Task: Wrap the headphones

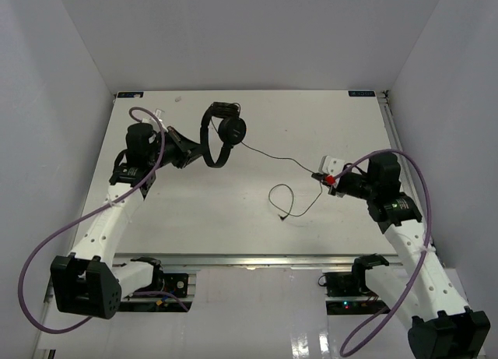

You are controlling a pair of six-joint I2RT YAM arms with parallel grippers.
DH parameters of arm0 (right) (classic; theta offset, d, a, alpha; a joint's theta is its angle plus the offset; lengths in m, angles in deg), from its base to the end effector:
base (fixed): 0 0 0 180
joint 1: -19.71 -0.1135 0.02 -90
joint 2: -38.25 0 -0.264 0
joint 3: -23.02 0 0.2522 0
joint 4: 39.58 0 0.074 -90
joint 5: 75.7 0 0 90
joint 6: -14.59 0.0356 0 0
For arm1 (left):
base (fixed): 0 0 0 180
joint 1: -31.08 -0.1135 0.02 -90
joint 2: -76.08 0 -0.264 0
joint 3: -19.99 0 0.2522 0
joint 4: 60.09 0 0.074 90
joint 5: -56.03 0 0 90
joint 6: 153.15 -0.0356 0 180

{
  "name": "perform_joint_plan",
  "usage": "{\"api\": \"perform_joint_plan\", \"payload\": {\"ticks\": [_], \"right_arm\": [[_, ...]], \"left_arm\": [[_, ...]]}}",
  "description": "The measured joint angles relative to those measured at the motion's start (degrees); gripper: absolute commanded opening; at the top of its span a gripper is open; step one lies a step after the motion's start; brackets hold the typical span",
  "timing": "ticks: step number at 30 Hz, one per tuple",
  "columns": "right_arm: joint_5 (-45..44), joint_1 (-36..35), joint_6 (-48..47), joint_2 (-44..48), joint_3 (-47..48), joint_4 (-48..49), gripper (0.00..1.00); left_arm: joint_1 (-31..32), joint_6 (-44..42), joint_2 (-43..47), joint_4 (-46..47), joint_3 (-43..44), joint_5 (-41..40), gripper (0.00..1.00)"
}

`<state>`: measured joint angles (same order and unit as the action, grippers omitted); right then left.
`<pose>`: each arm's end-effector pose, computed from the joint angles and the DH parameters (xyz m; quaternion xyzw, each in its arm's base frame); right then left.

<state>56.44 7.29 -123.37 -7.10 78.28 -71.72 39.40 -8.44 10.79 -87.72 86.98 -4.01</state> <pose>0.1666 0.0611 0.3067 -0.5628 0.5688 0.1254 0.5865 0.2508 -0.0546 0.3150 -0.1965 0.8067 -0.4546 0.3223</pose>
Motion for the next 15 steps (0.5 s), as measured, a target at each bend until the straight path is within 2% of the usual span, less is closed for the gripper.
{"api": "perform_joint_plan", "payload": {"ticks": [7,15], "right_arm": [[-1.5,-8.3,-6.1,-1.0,4.1,-7.2,0.08],[-3.5,-15.7,-8.7,-2.7,16.0,-12.1,0.08]], "left_arm": [[0.0,0.2,-9.4,0.1,4.7,-9.1,0.00],[0.0,-4.6,-20.6,-1.0,8.0,-16.7,0.00]]}}
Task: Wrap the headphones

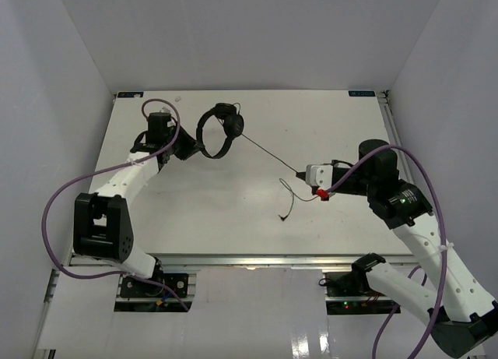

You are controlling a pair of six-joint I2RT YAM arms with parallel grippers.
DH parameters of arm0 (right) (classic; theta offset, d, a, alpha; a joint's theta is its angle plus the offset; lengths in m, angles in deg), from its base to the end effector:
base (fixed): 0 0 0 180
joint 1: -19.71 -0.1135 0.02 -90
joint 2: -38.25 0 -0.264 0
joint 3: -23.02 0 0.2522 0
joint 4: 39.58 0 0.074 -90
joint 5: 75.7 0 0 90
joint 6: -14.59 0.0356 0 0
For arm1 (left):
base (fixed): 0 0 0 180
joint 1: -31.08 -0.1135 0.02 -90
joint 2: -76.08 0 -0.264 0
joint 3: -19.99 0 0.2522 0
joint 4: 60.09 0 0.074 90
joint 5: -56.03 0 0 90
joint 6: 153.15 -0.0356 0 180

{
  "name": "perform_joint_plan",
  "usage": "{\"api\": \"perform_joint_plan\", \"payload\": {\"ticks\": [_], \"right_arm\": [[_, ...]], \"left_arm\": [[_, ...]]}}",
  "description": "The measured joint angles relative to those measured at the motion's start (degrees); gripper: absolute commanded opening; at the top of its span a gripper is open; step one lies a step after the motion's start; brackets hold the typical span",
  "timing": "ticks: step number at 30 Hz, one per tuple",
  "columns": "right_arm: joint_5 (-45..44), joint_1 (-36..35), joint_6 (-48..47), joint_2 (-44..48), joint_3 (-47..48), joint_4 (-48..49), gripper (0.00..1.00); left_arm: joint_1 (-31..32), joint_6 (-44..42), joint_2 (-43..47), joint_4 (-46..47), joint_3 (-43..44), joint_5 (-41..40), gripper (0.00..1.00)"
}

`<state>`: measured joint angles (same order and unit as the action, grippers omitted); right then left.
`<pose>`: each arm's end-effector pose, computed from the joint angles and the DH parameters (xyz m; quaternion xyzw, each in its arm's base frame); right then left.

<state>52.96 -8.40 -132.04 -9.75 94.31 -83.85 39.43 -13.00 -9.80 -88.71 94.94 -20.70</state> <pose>0.1395 0.0997 0.3730 -0.6626 0.4481 0.1327 0.5853 0.3277 -0.0564 0.2598 -0.2746 0.8570 -0.2980 0.3183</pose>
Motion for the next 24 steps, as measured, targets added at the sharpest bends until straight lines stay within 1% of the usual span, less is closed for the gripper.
{"api": "perform_joint_plan", "payload": {"ticks": [6,15,24], "right_arm": [[-2.4,-3.4,-1.5,-3.7,4.3,-1.1,0.08],[-3.7,-7.2,-3.1,-8.2,5.5,-2.9,0.08],[-5.3,-11.4,-4.2,-10.5,5.6,-3.3,0.08]], "left_arm": [[0.8,-3.1,-5.7,-1.6,1.7,-1.3,0.00],[3.5,-7.6,-12.8,-5.6,8.9,-3.8,0.00],[5.3,-8.1,-21.3,-10.1,15.6,-3.5,0.00]]}}
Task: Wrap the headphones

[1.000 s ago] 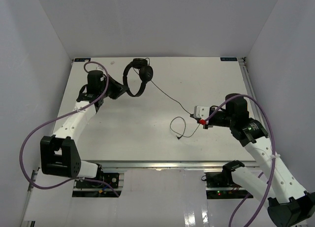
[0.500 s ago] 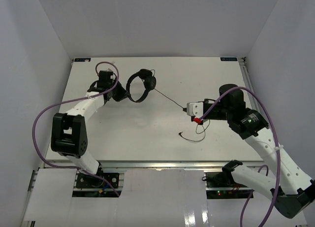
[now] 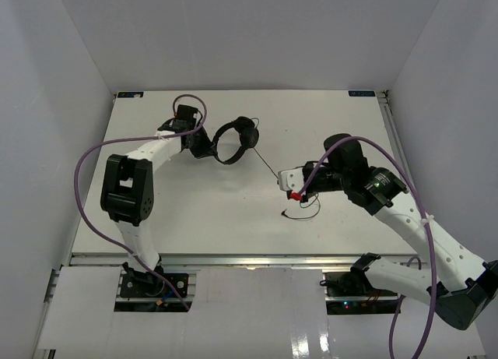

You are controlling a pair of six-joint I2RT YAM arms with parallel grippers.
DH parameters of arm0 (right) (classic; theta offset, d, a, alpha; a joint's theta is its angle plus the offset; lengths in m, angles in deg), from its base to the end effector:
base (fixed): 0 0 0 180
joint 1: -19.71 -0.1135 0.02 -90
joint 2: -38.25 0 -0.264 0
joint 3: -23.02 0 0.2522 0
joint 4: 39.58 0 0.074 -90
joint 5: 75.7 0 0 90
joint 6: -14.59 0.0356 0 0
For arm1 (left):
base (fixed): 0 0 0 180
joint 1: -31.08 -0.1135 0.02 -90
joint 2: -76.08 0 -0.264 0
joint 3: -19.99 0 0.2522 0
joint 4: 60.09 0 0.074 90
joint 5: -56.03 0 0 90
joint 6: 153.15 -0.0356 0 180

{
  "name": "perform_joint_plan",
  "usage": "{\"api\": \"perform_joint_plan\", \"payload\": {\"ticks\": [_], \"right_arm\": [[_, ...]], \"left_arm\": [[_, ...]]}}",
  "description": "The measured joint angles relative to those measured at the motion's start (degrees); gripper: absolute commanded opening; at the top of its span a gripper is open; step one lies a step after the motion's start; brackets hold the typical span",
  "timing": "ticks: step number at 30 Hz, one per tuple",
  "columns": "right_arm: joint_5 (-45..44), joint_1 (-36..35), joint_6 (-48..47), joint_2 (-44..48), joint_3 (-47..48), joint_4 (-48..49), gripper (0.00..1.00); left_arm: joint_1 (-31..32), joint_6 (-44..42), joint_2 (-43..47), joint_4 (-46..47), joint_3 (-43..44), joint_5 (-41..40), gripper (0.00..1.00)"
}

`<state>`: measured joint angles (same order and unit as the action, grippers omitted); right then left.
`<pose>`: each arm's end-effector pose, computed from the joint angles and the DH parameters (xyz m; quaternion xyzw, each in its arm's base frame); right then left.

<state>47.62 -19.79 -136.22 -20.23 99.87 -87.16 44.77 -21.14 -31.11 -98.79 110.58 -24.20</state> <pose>0.1511 0.1499 0.3674 -0.7274 0.4181 0.1534 0.5221 0.3890 -0.1010 0.2040 -0.2080 0.9284 -0.2107 0.2247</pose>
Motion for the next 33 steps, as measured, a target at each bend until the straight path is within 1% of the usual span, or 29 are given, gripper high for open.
{"api": "perform_joint_plan", "payload": {"ticks": [6,13,17,20,24,29,33], "right_arm": [[-1.7,-3.2,-0.7,-1.2,-0.4,0.1,0.08],[-4.2,-6.1,-1.1,-4.3,0.1,1.3,0.08],[-7.1,-6.4,-1.4,-6.5,2.1,2.9,0.08],[-10.1,-6.4,-2.1,-6.8,2.9,4.9,0.08],[-13.3,-5.4,-2.9,-6.9,3.0,6.7,0.08],[-17.4,-2.1,-3.7,-7.1,3.0,10.0,0.08],[-19.4,0.7,-2.5,-8.3,3.2,13.2,0.08]], "left_arm": [[1.9,0.4,-4.9,-1.9,5.6,0.1,0.00],[7.1,-1.6,-9.3,-4.0,10.4,-3.0,0.00],[10.5,-3.6,-10.3,-5.5,10.6,-5.6,0.00],[12.1,-5.3,-10.2,-5.9,9.5,-6.9,0.00],[12.7,-8.2,-8.2,-5.9,5.5,-7.7,0.00],[13.2,-14.5,-2.8,-5.8,-0.1,-6.6,0.00],[14.3,-19.5,3.2,-4.9,-3.7,-4.5,0.00]]}}
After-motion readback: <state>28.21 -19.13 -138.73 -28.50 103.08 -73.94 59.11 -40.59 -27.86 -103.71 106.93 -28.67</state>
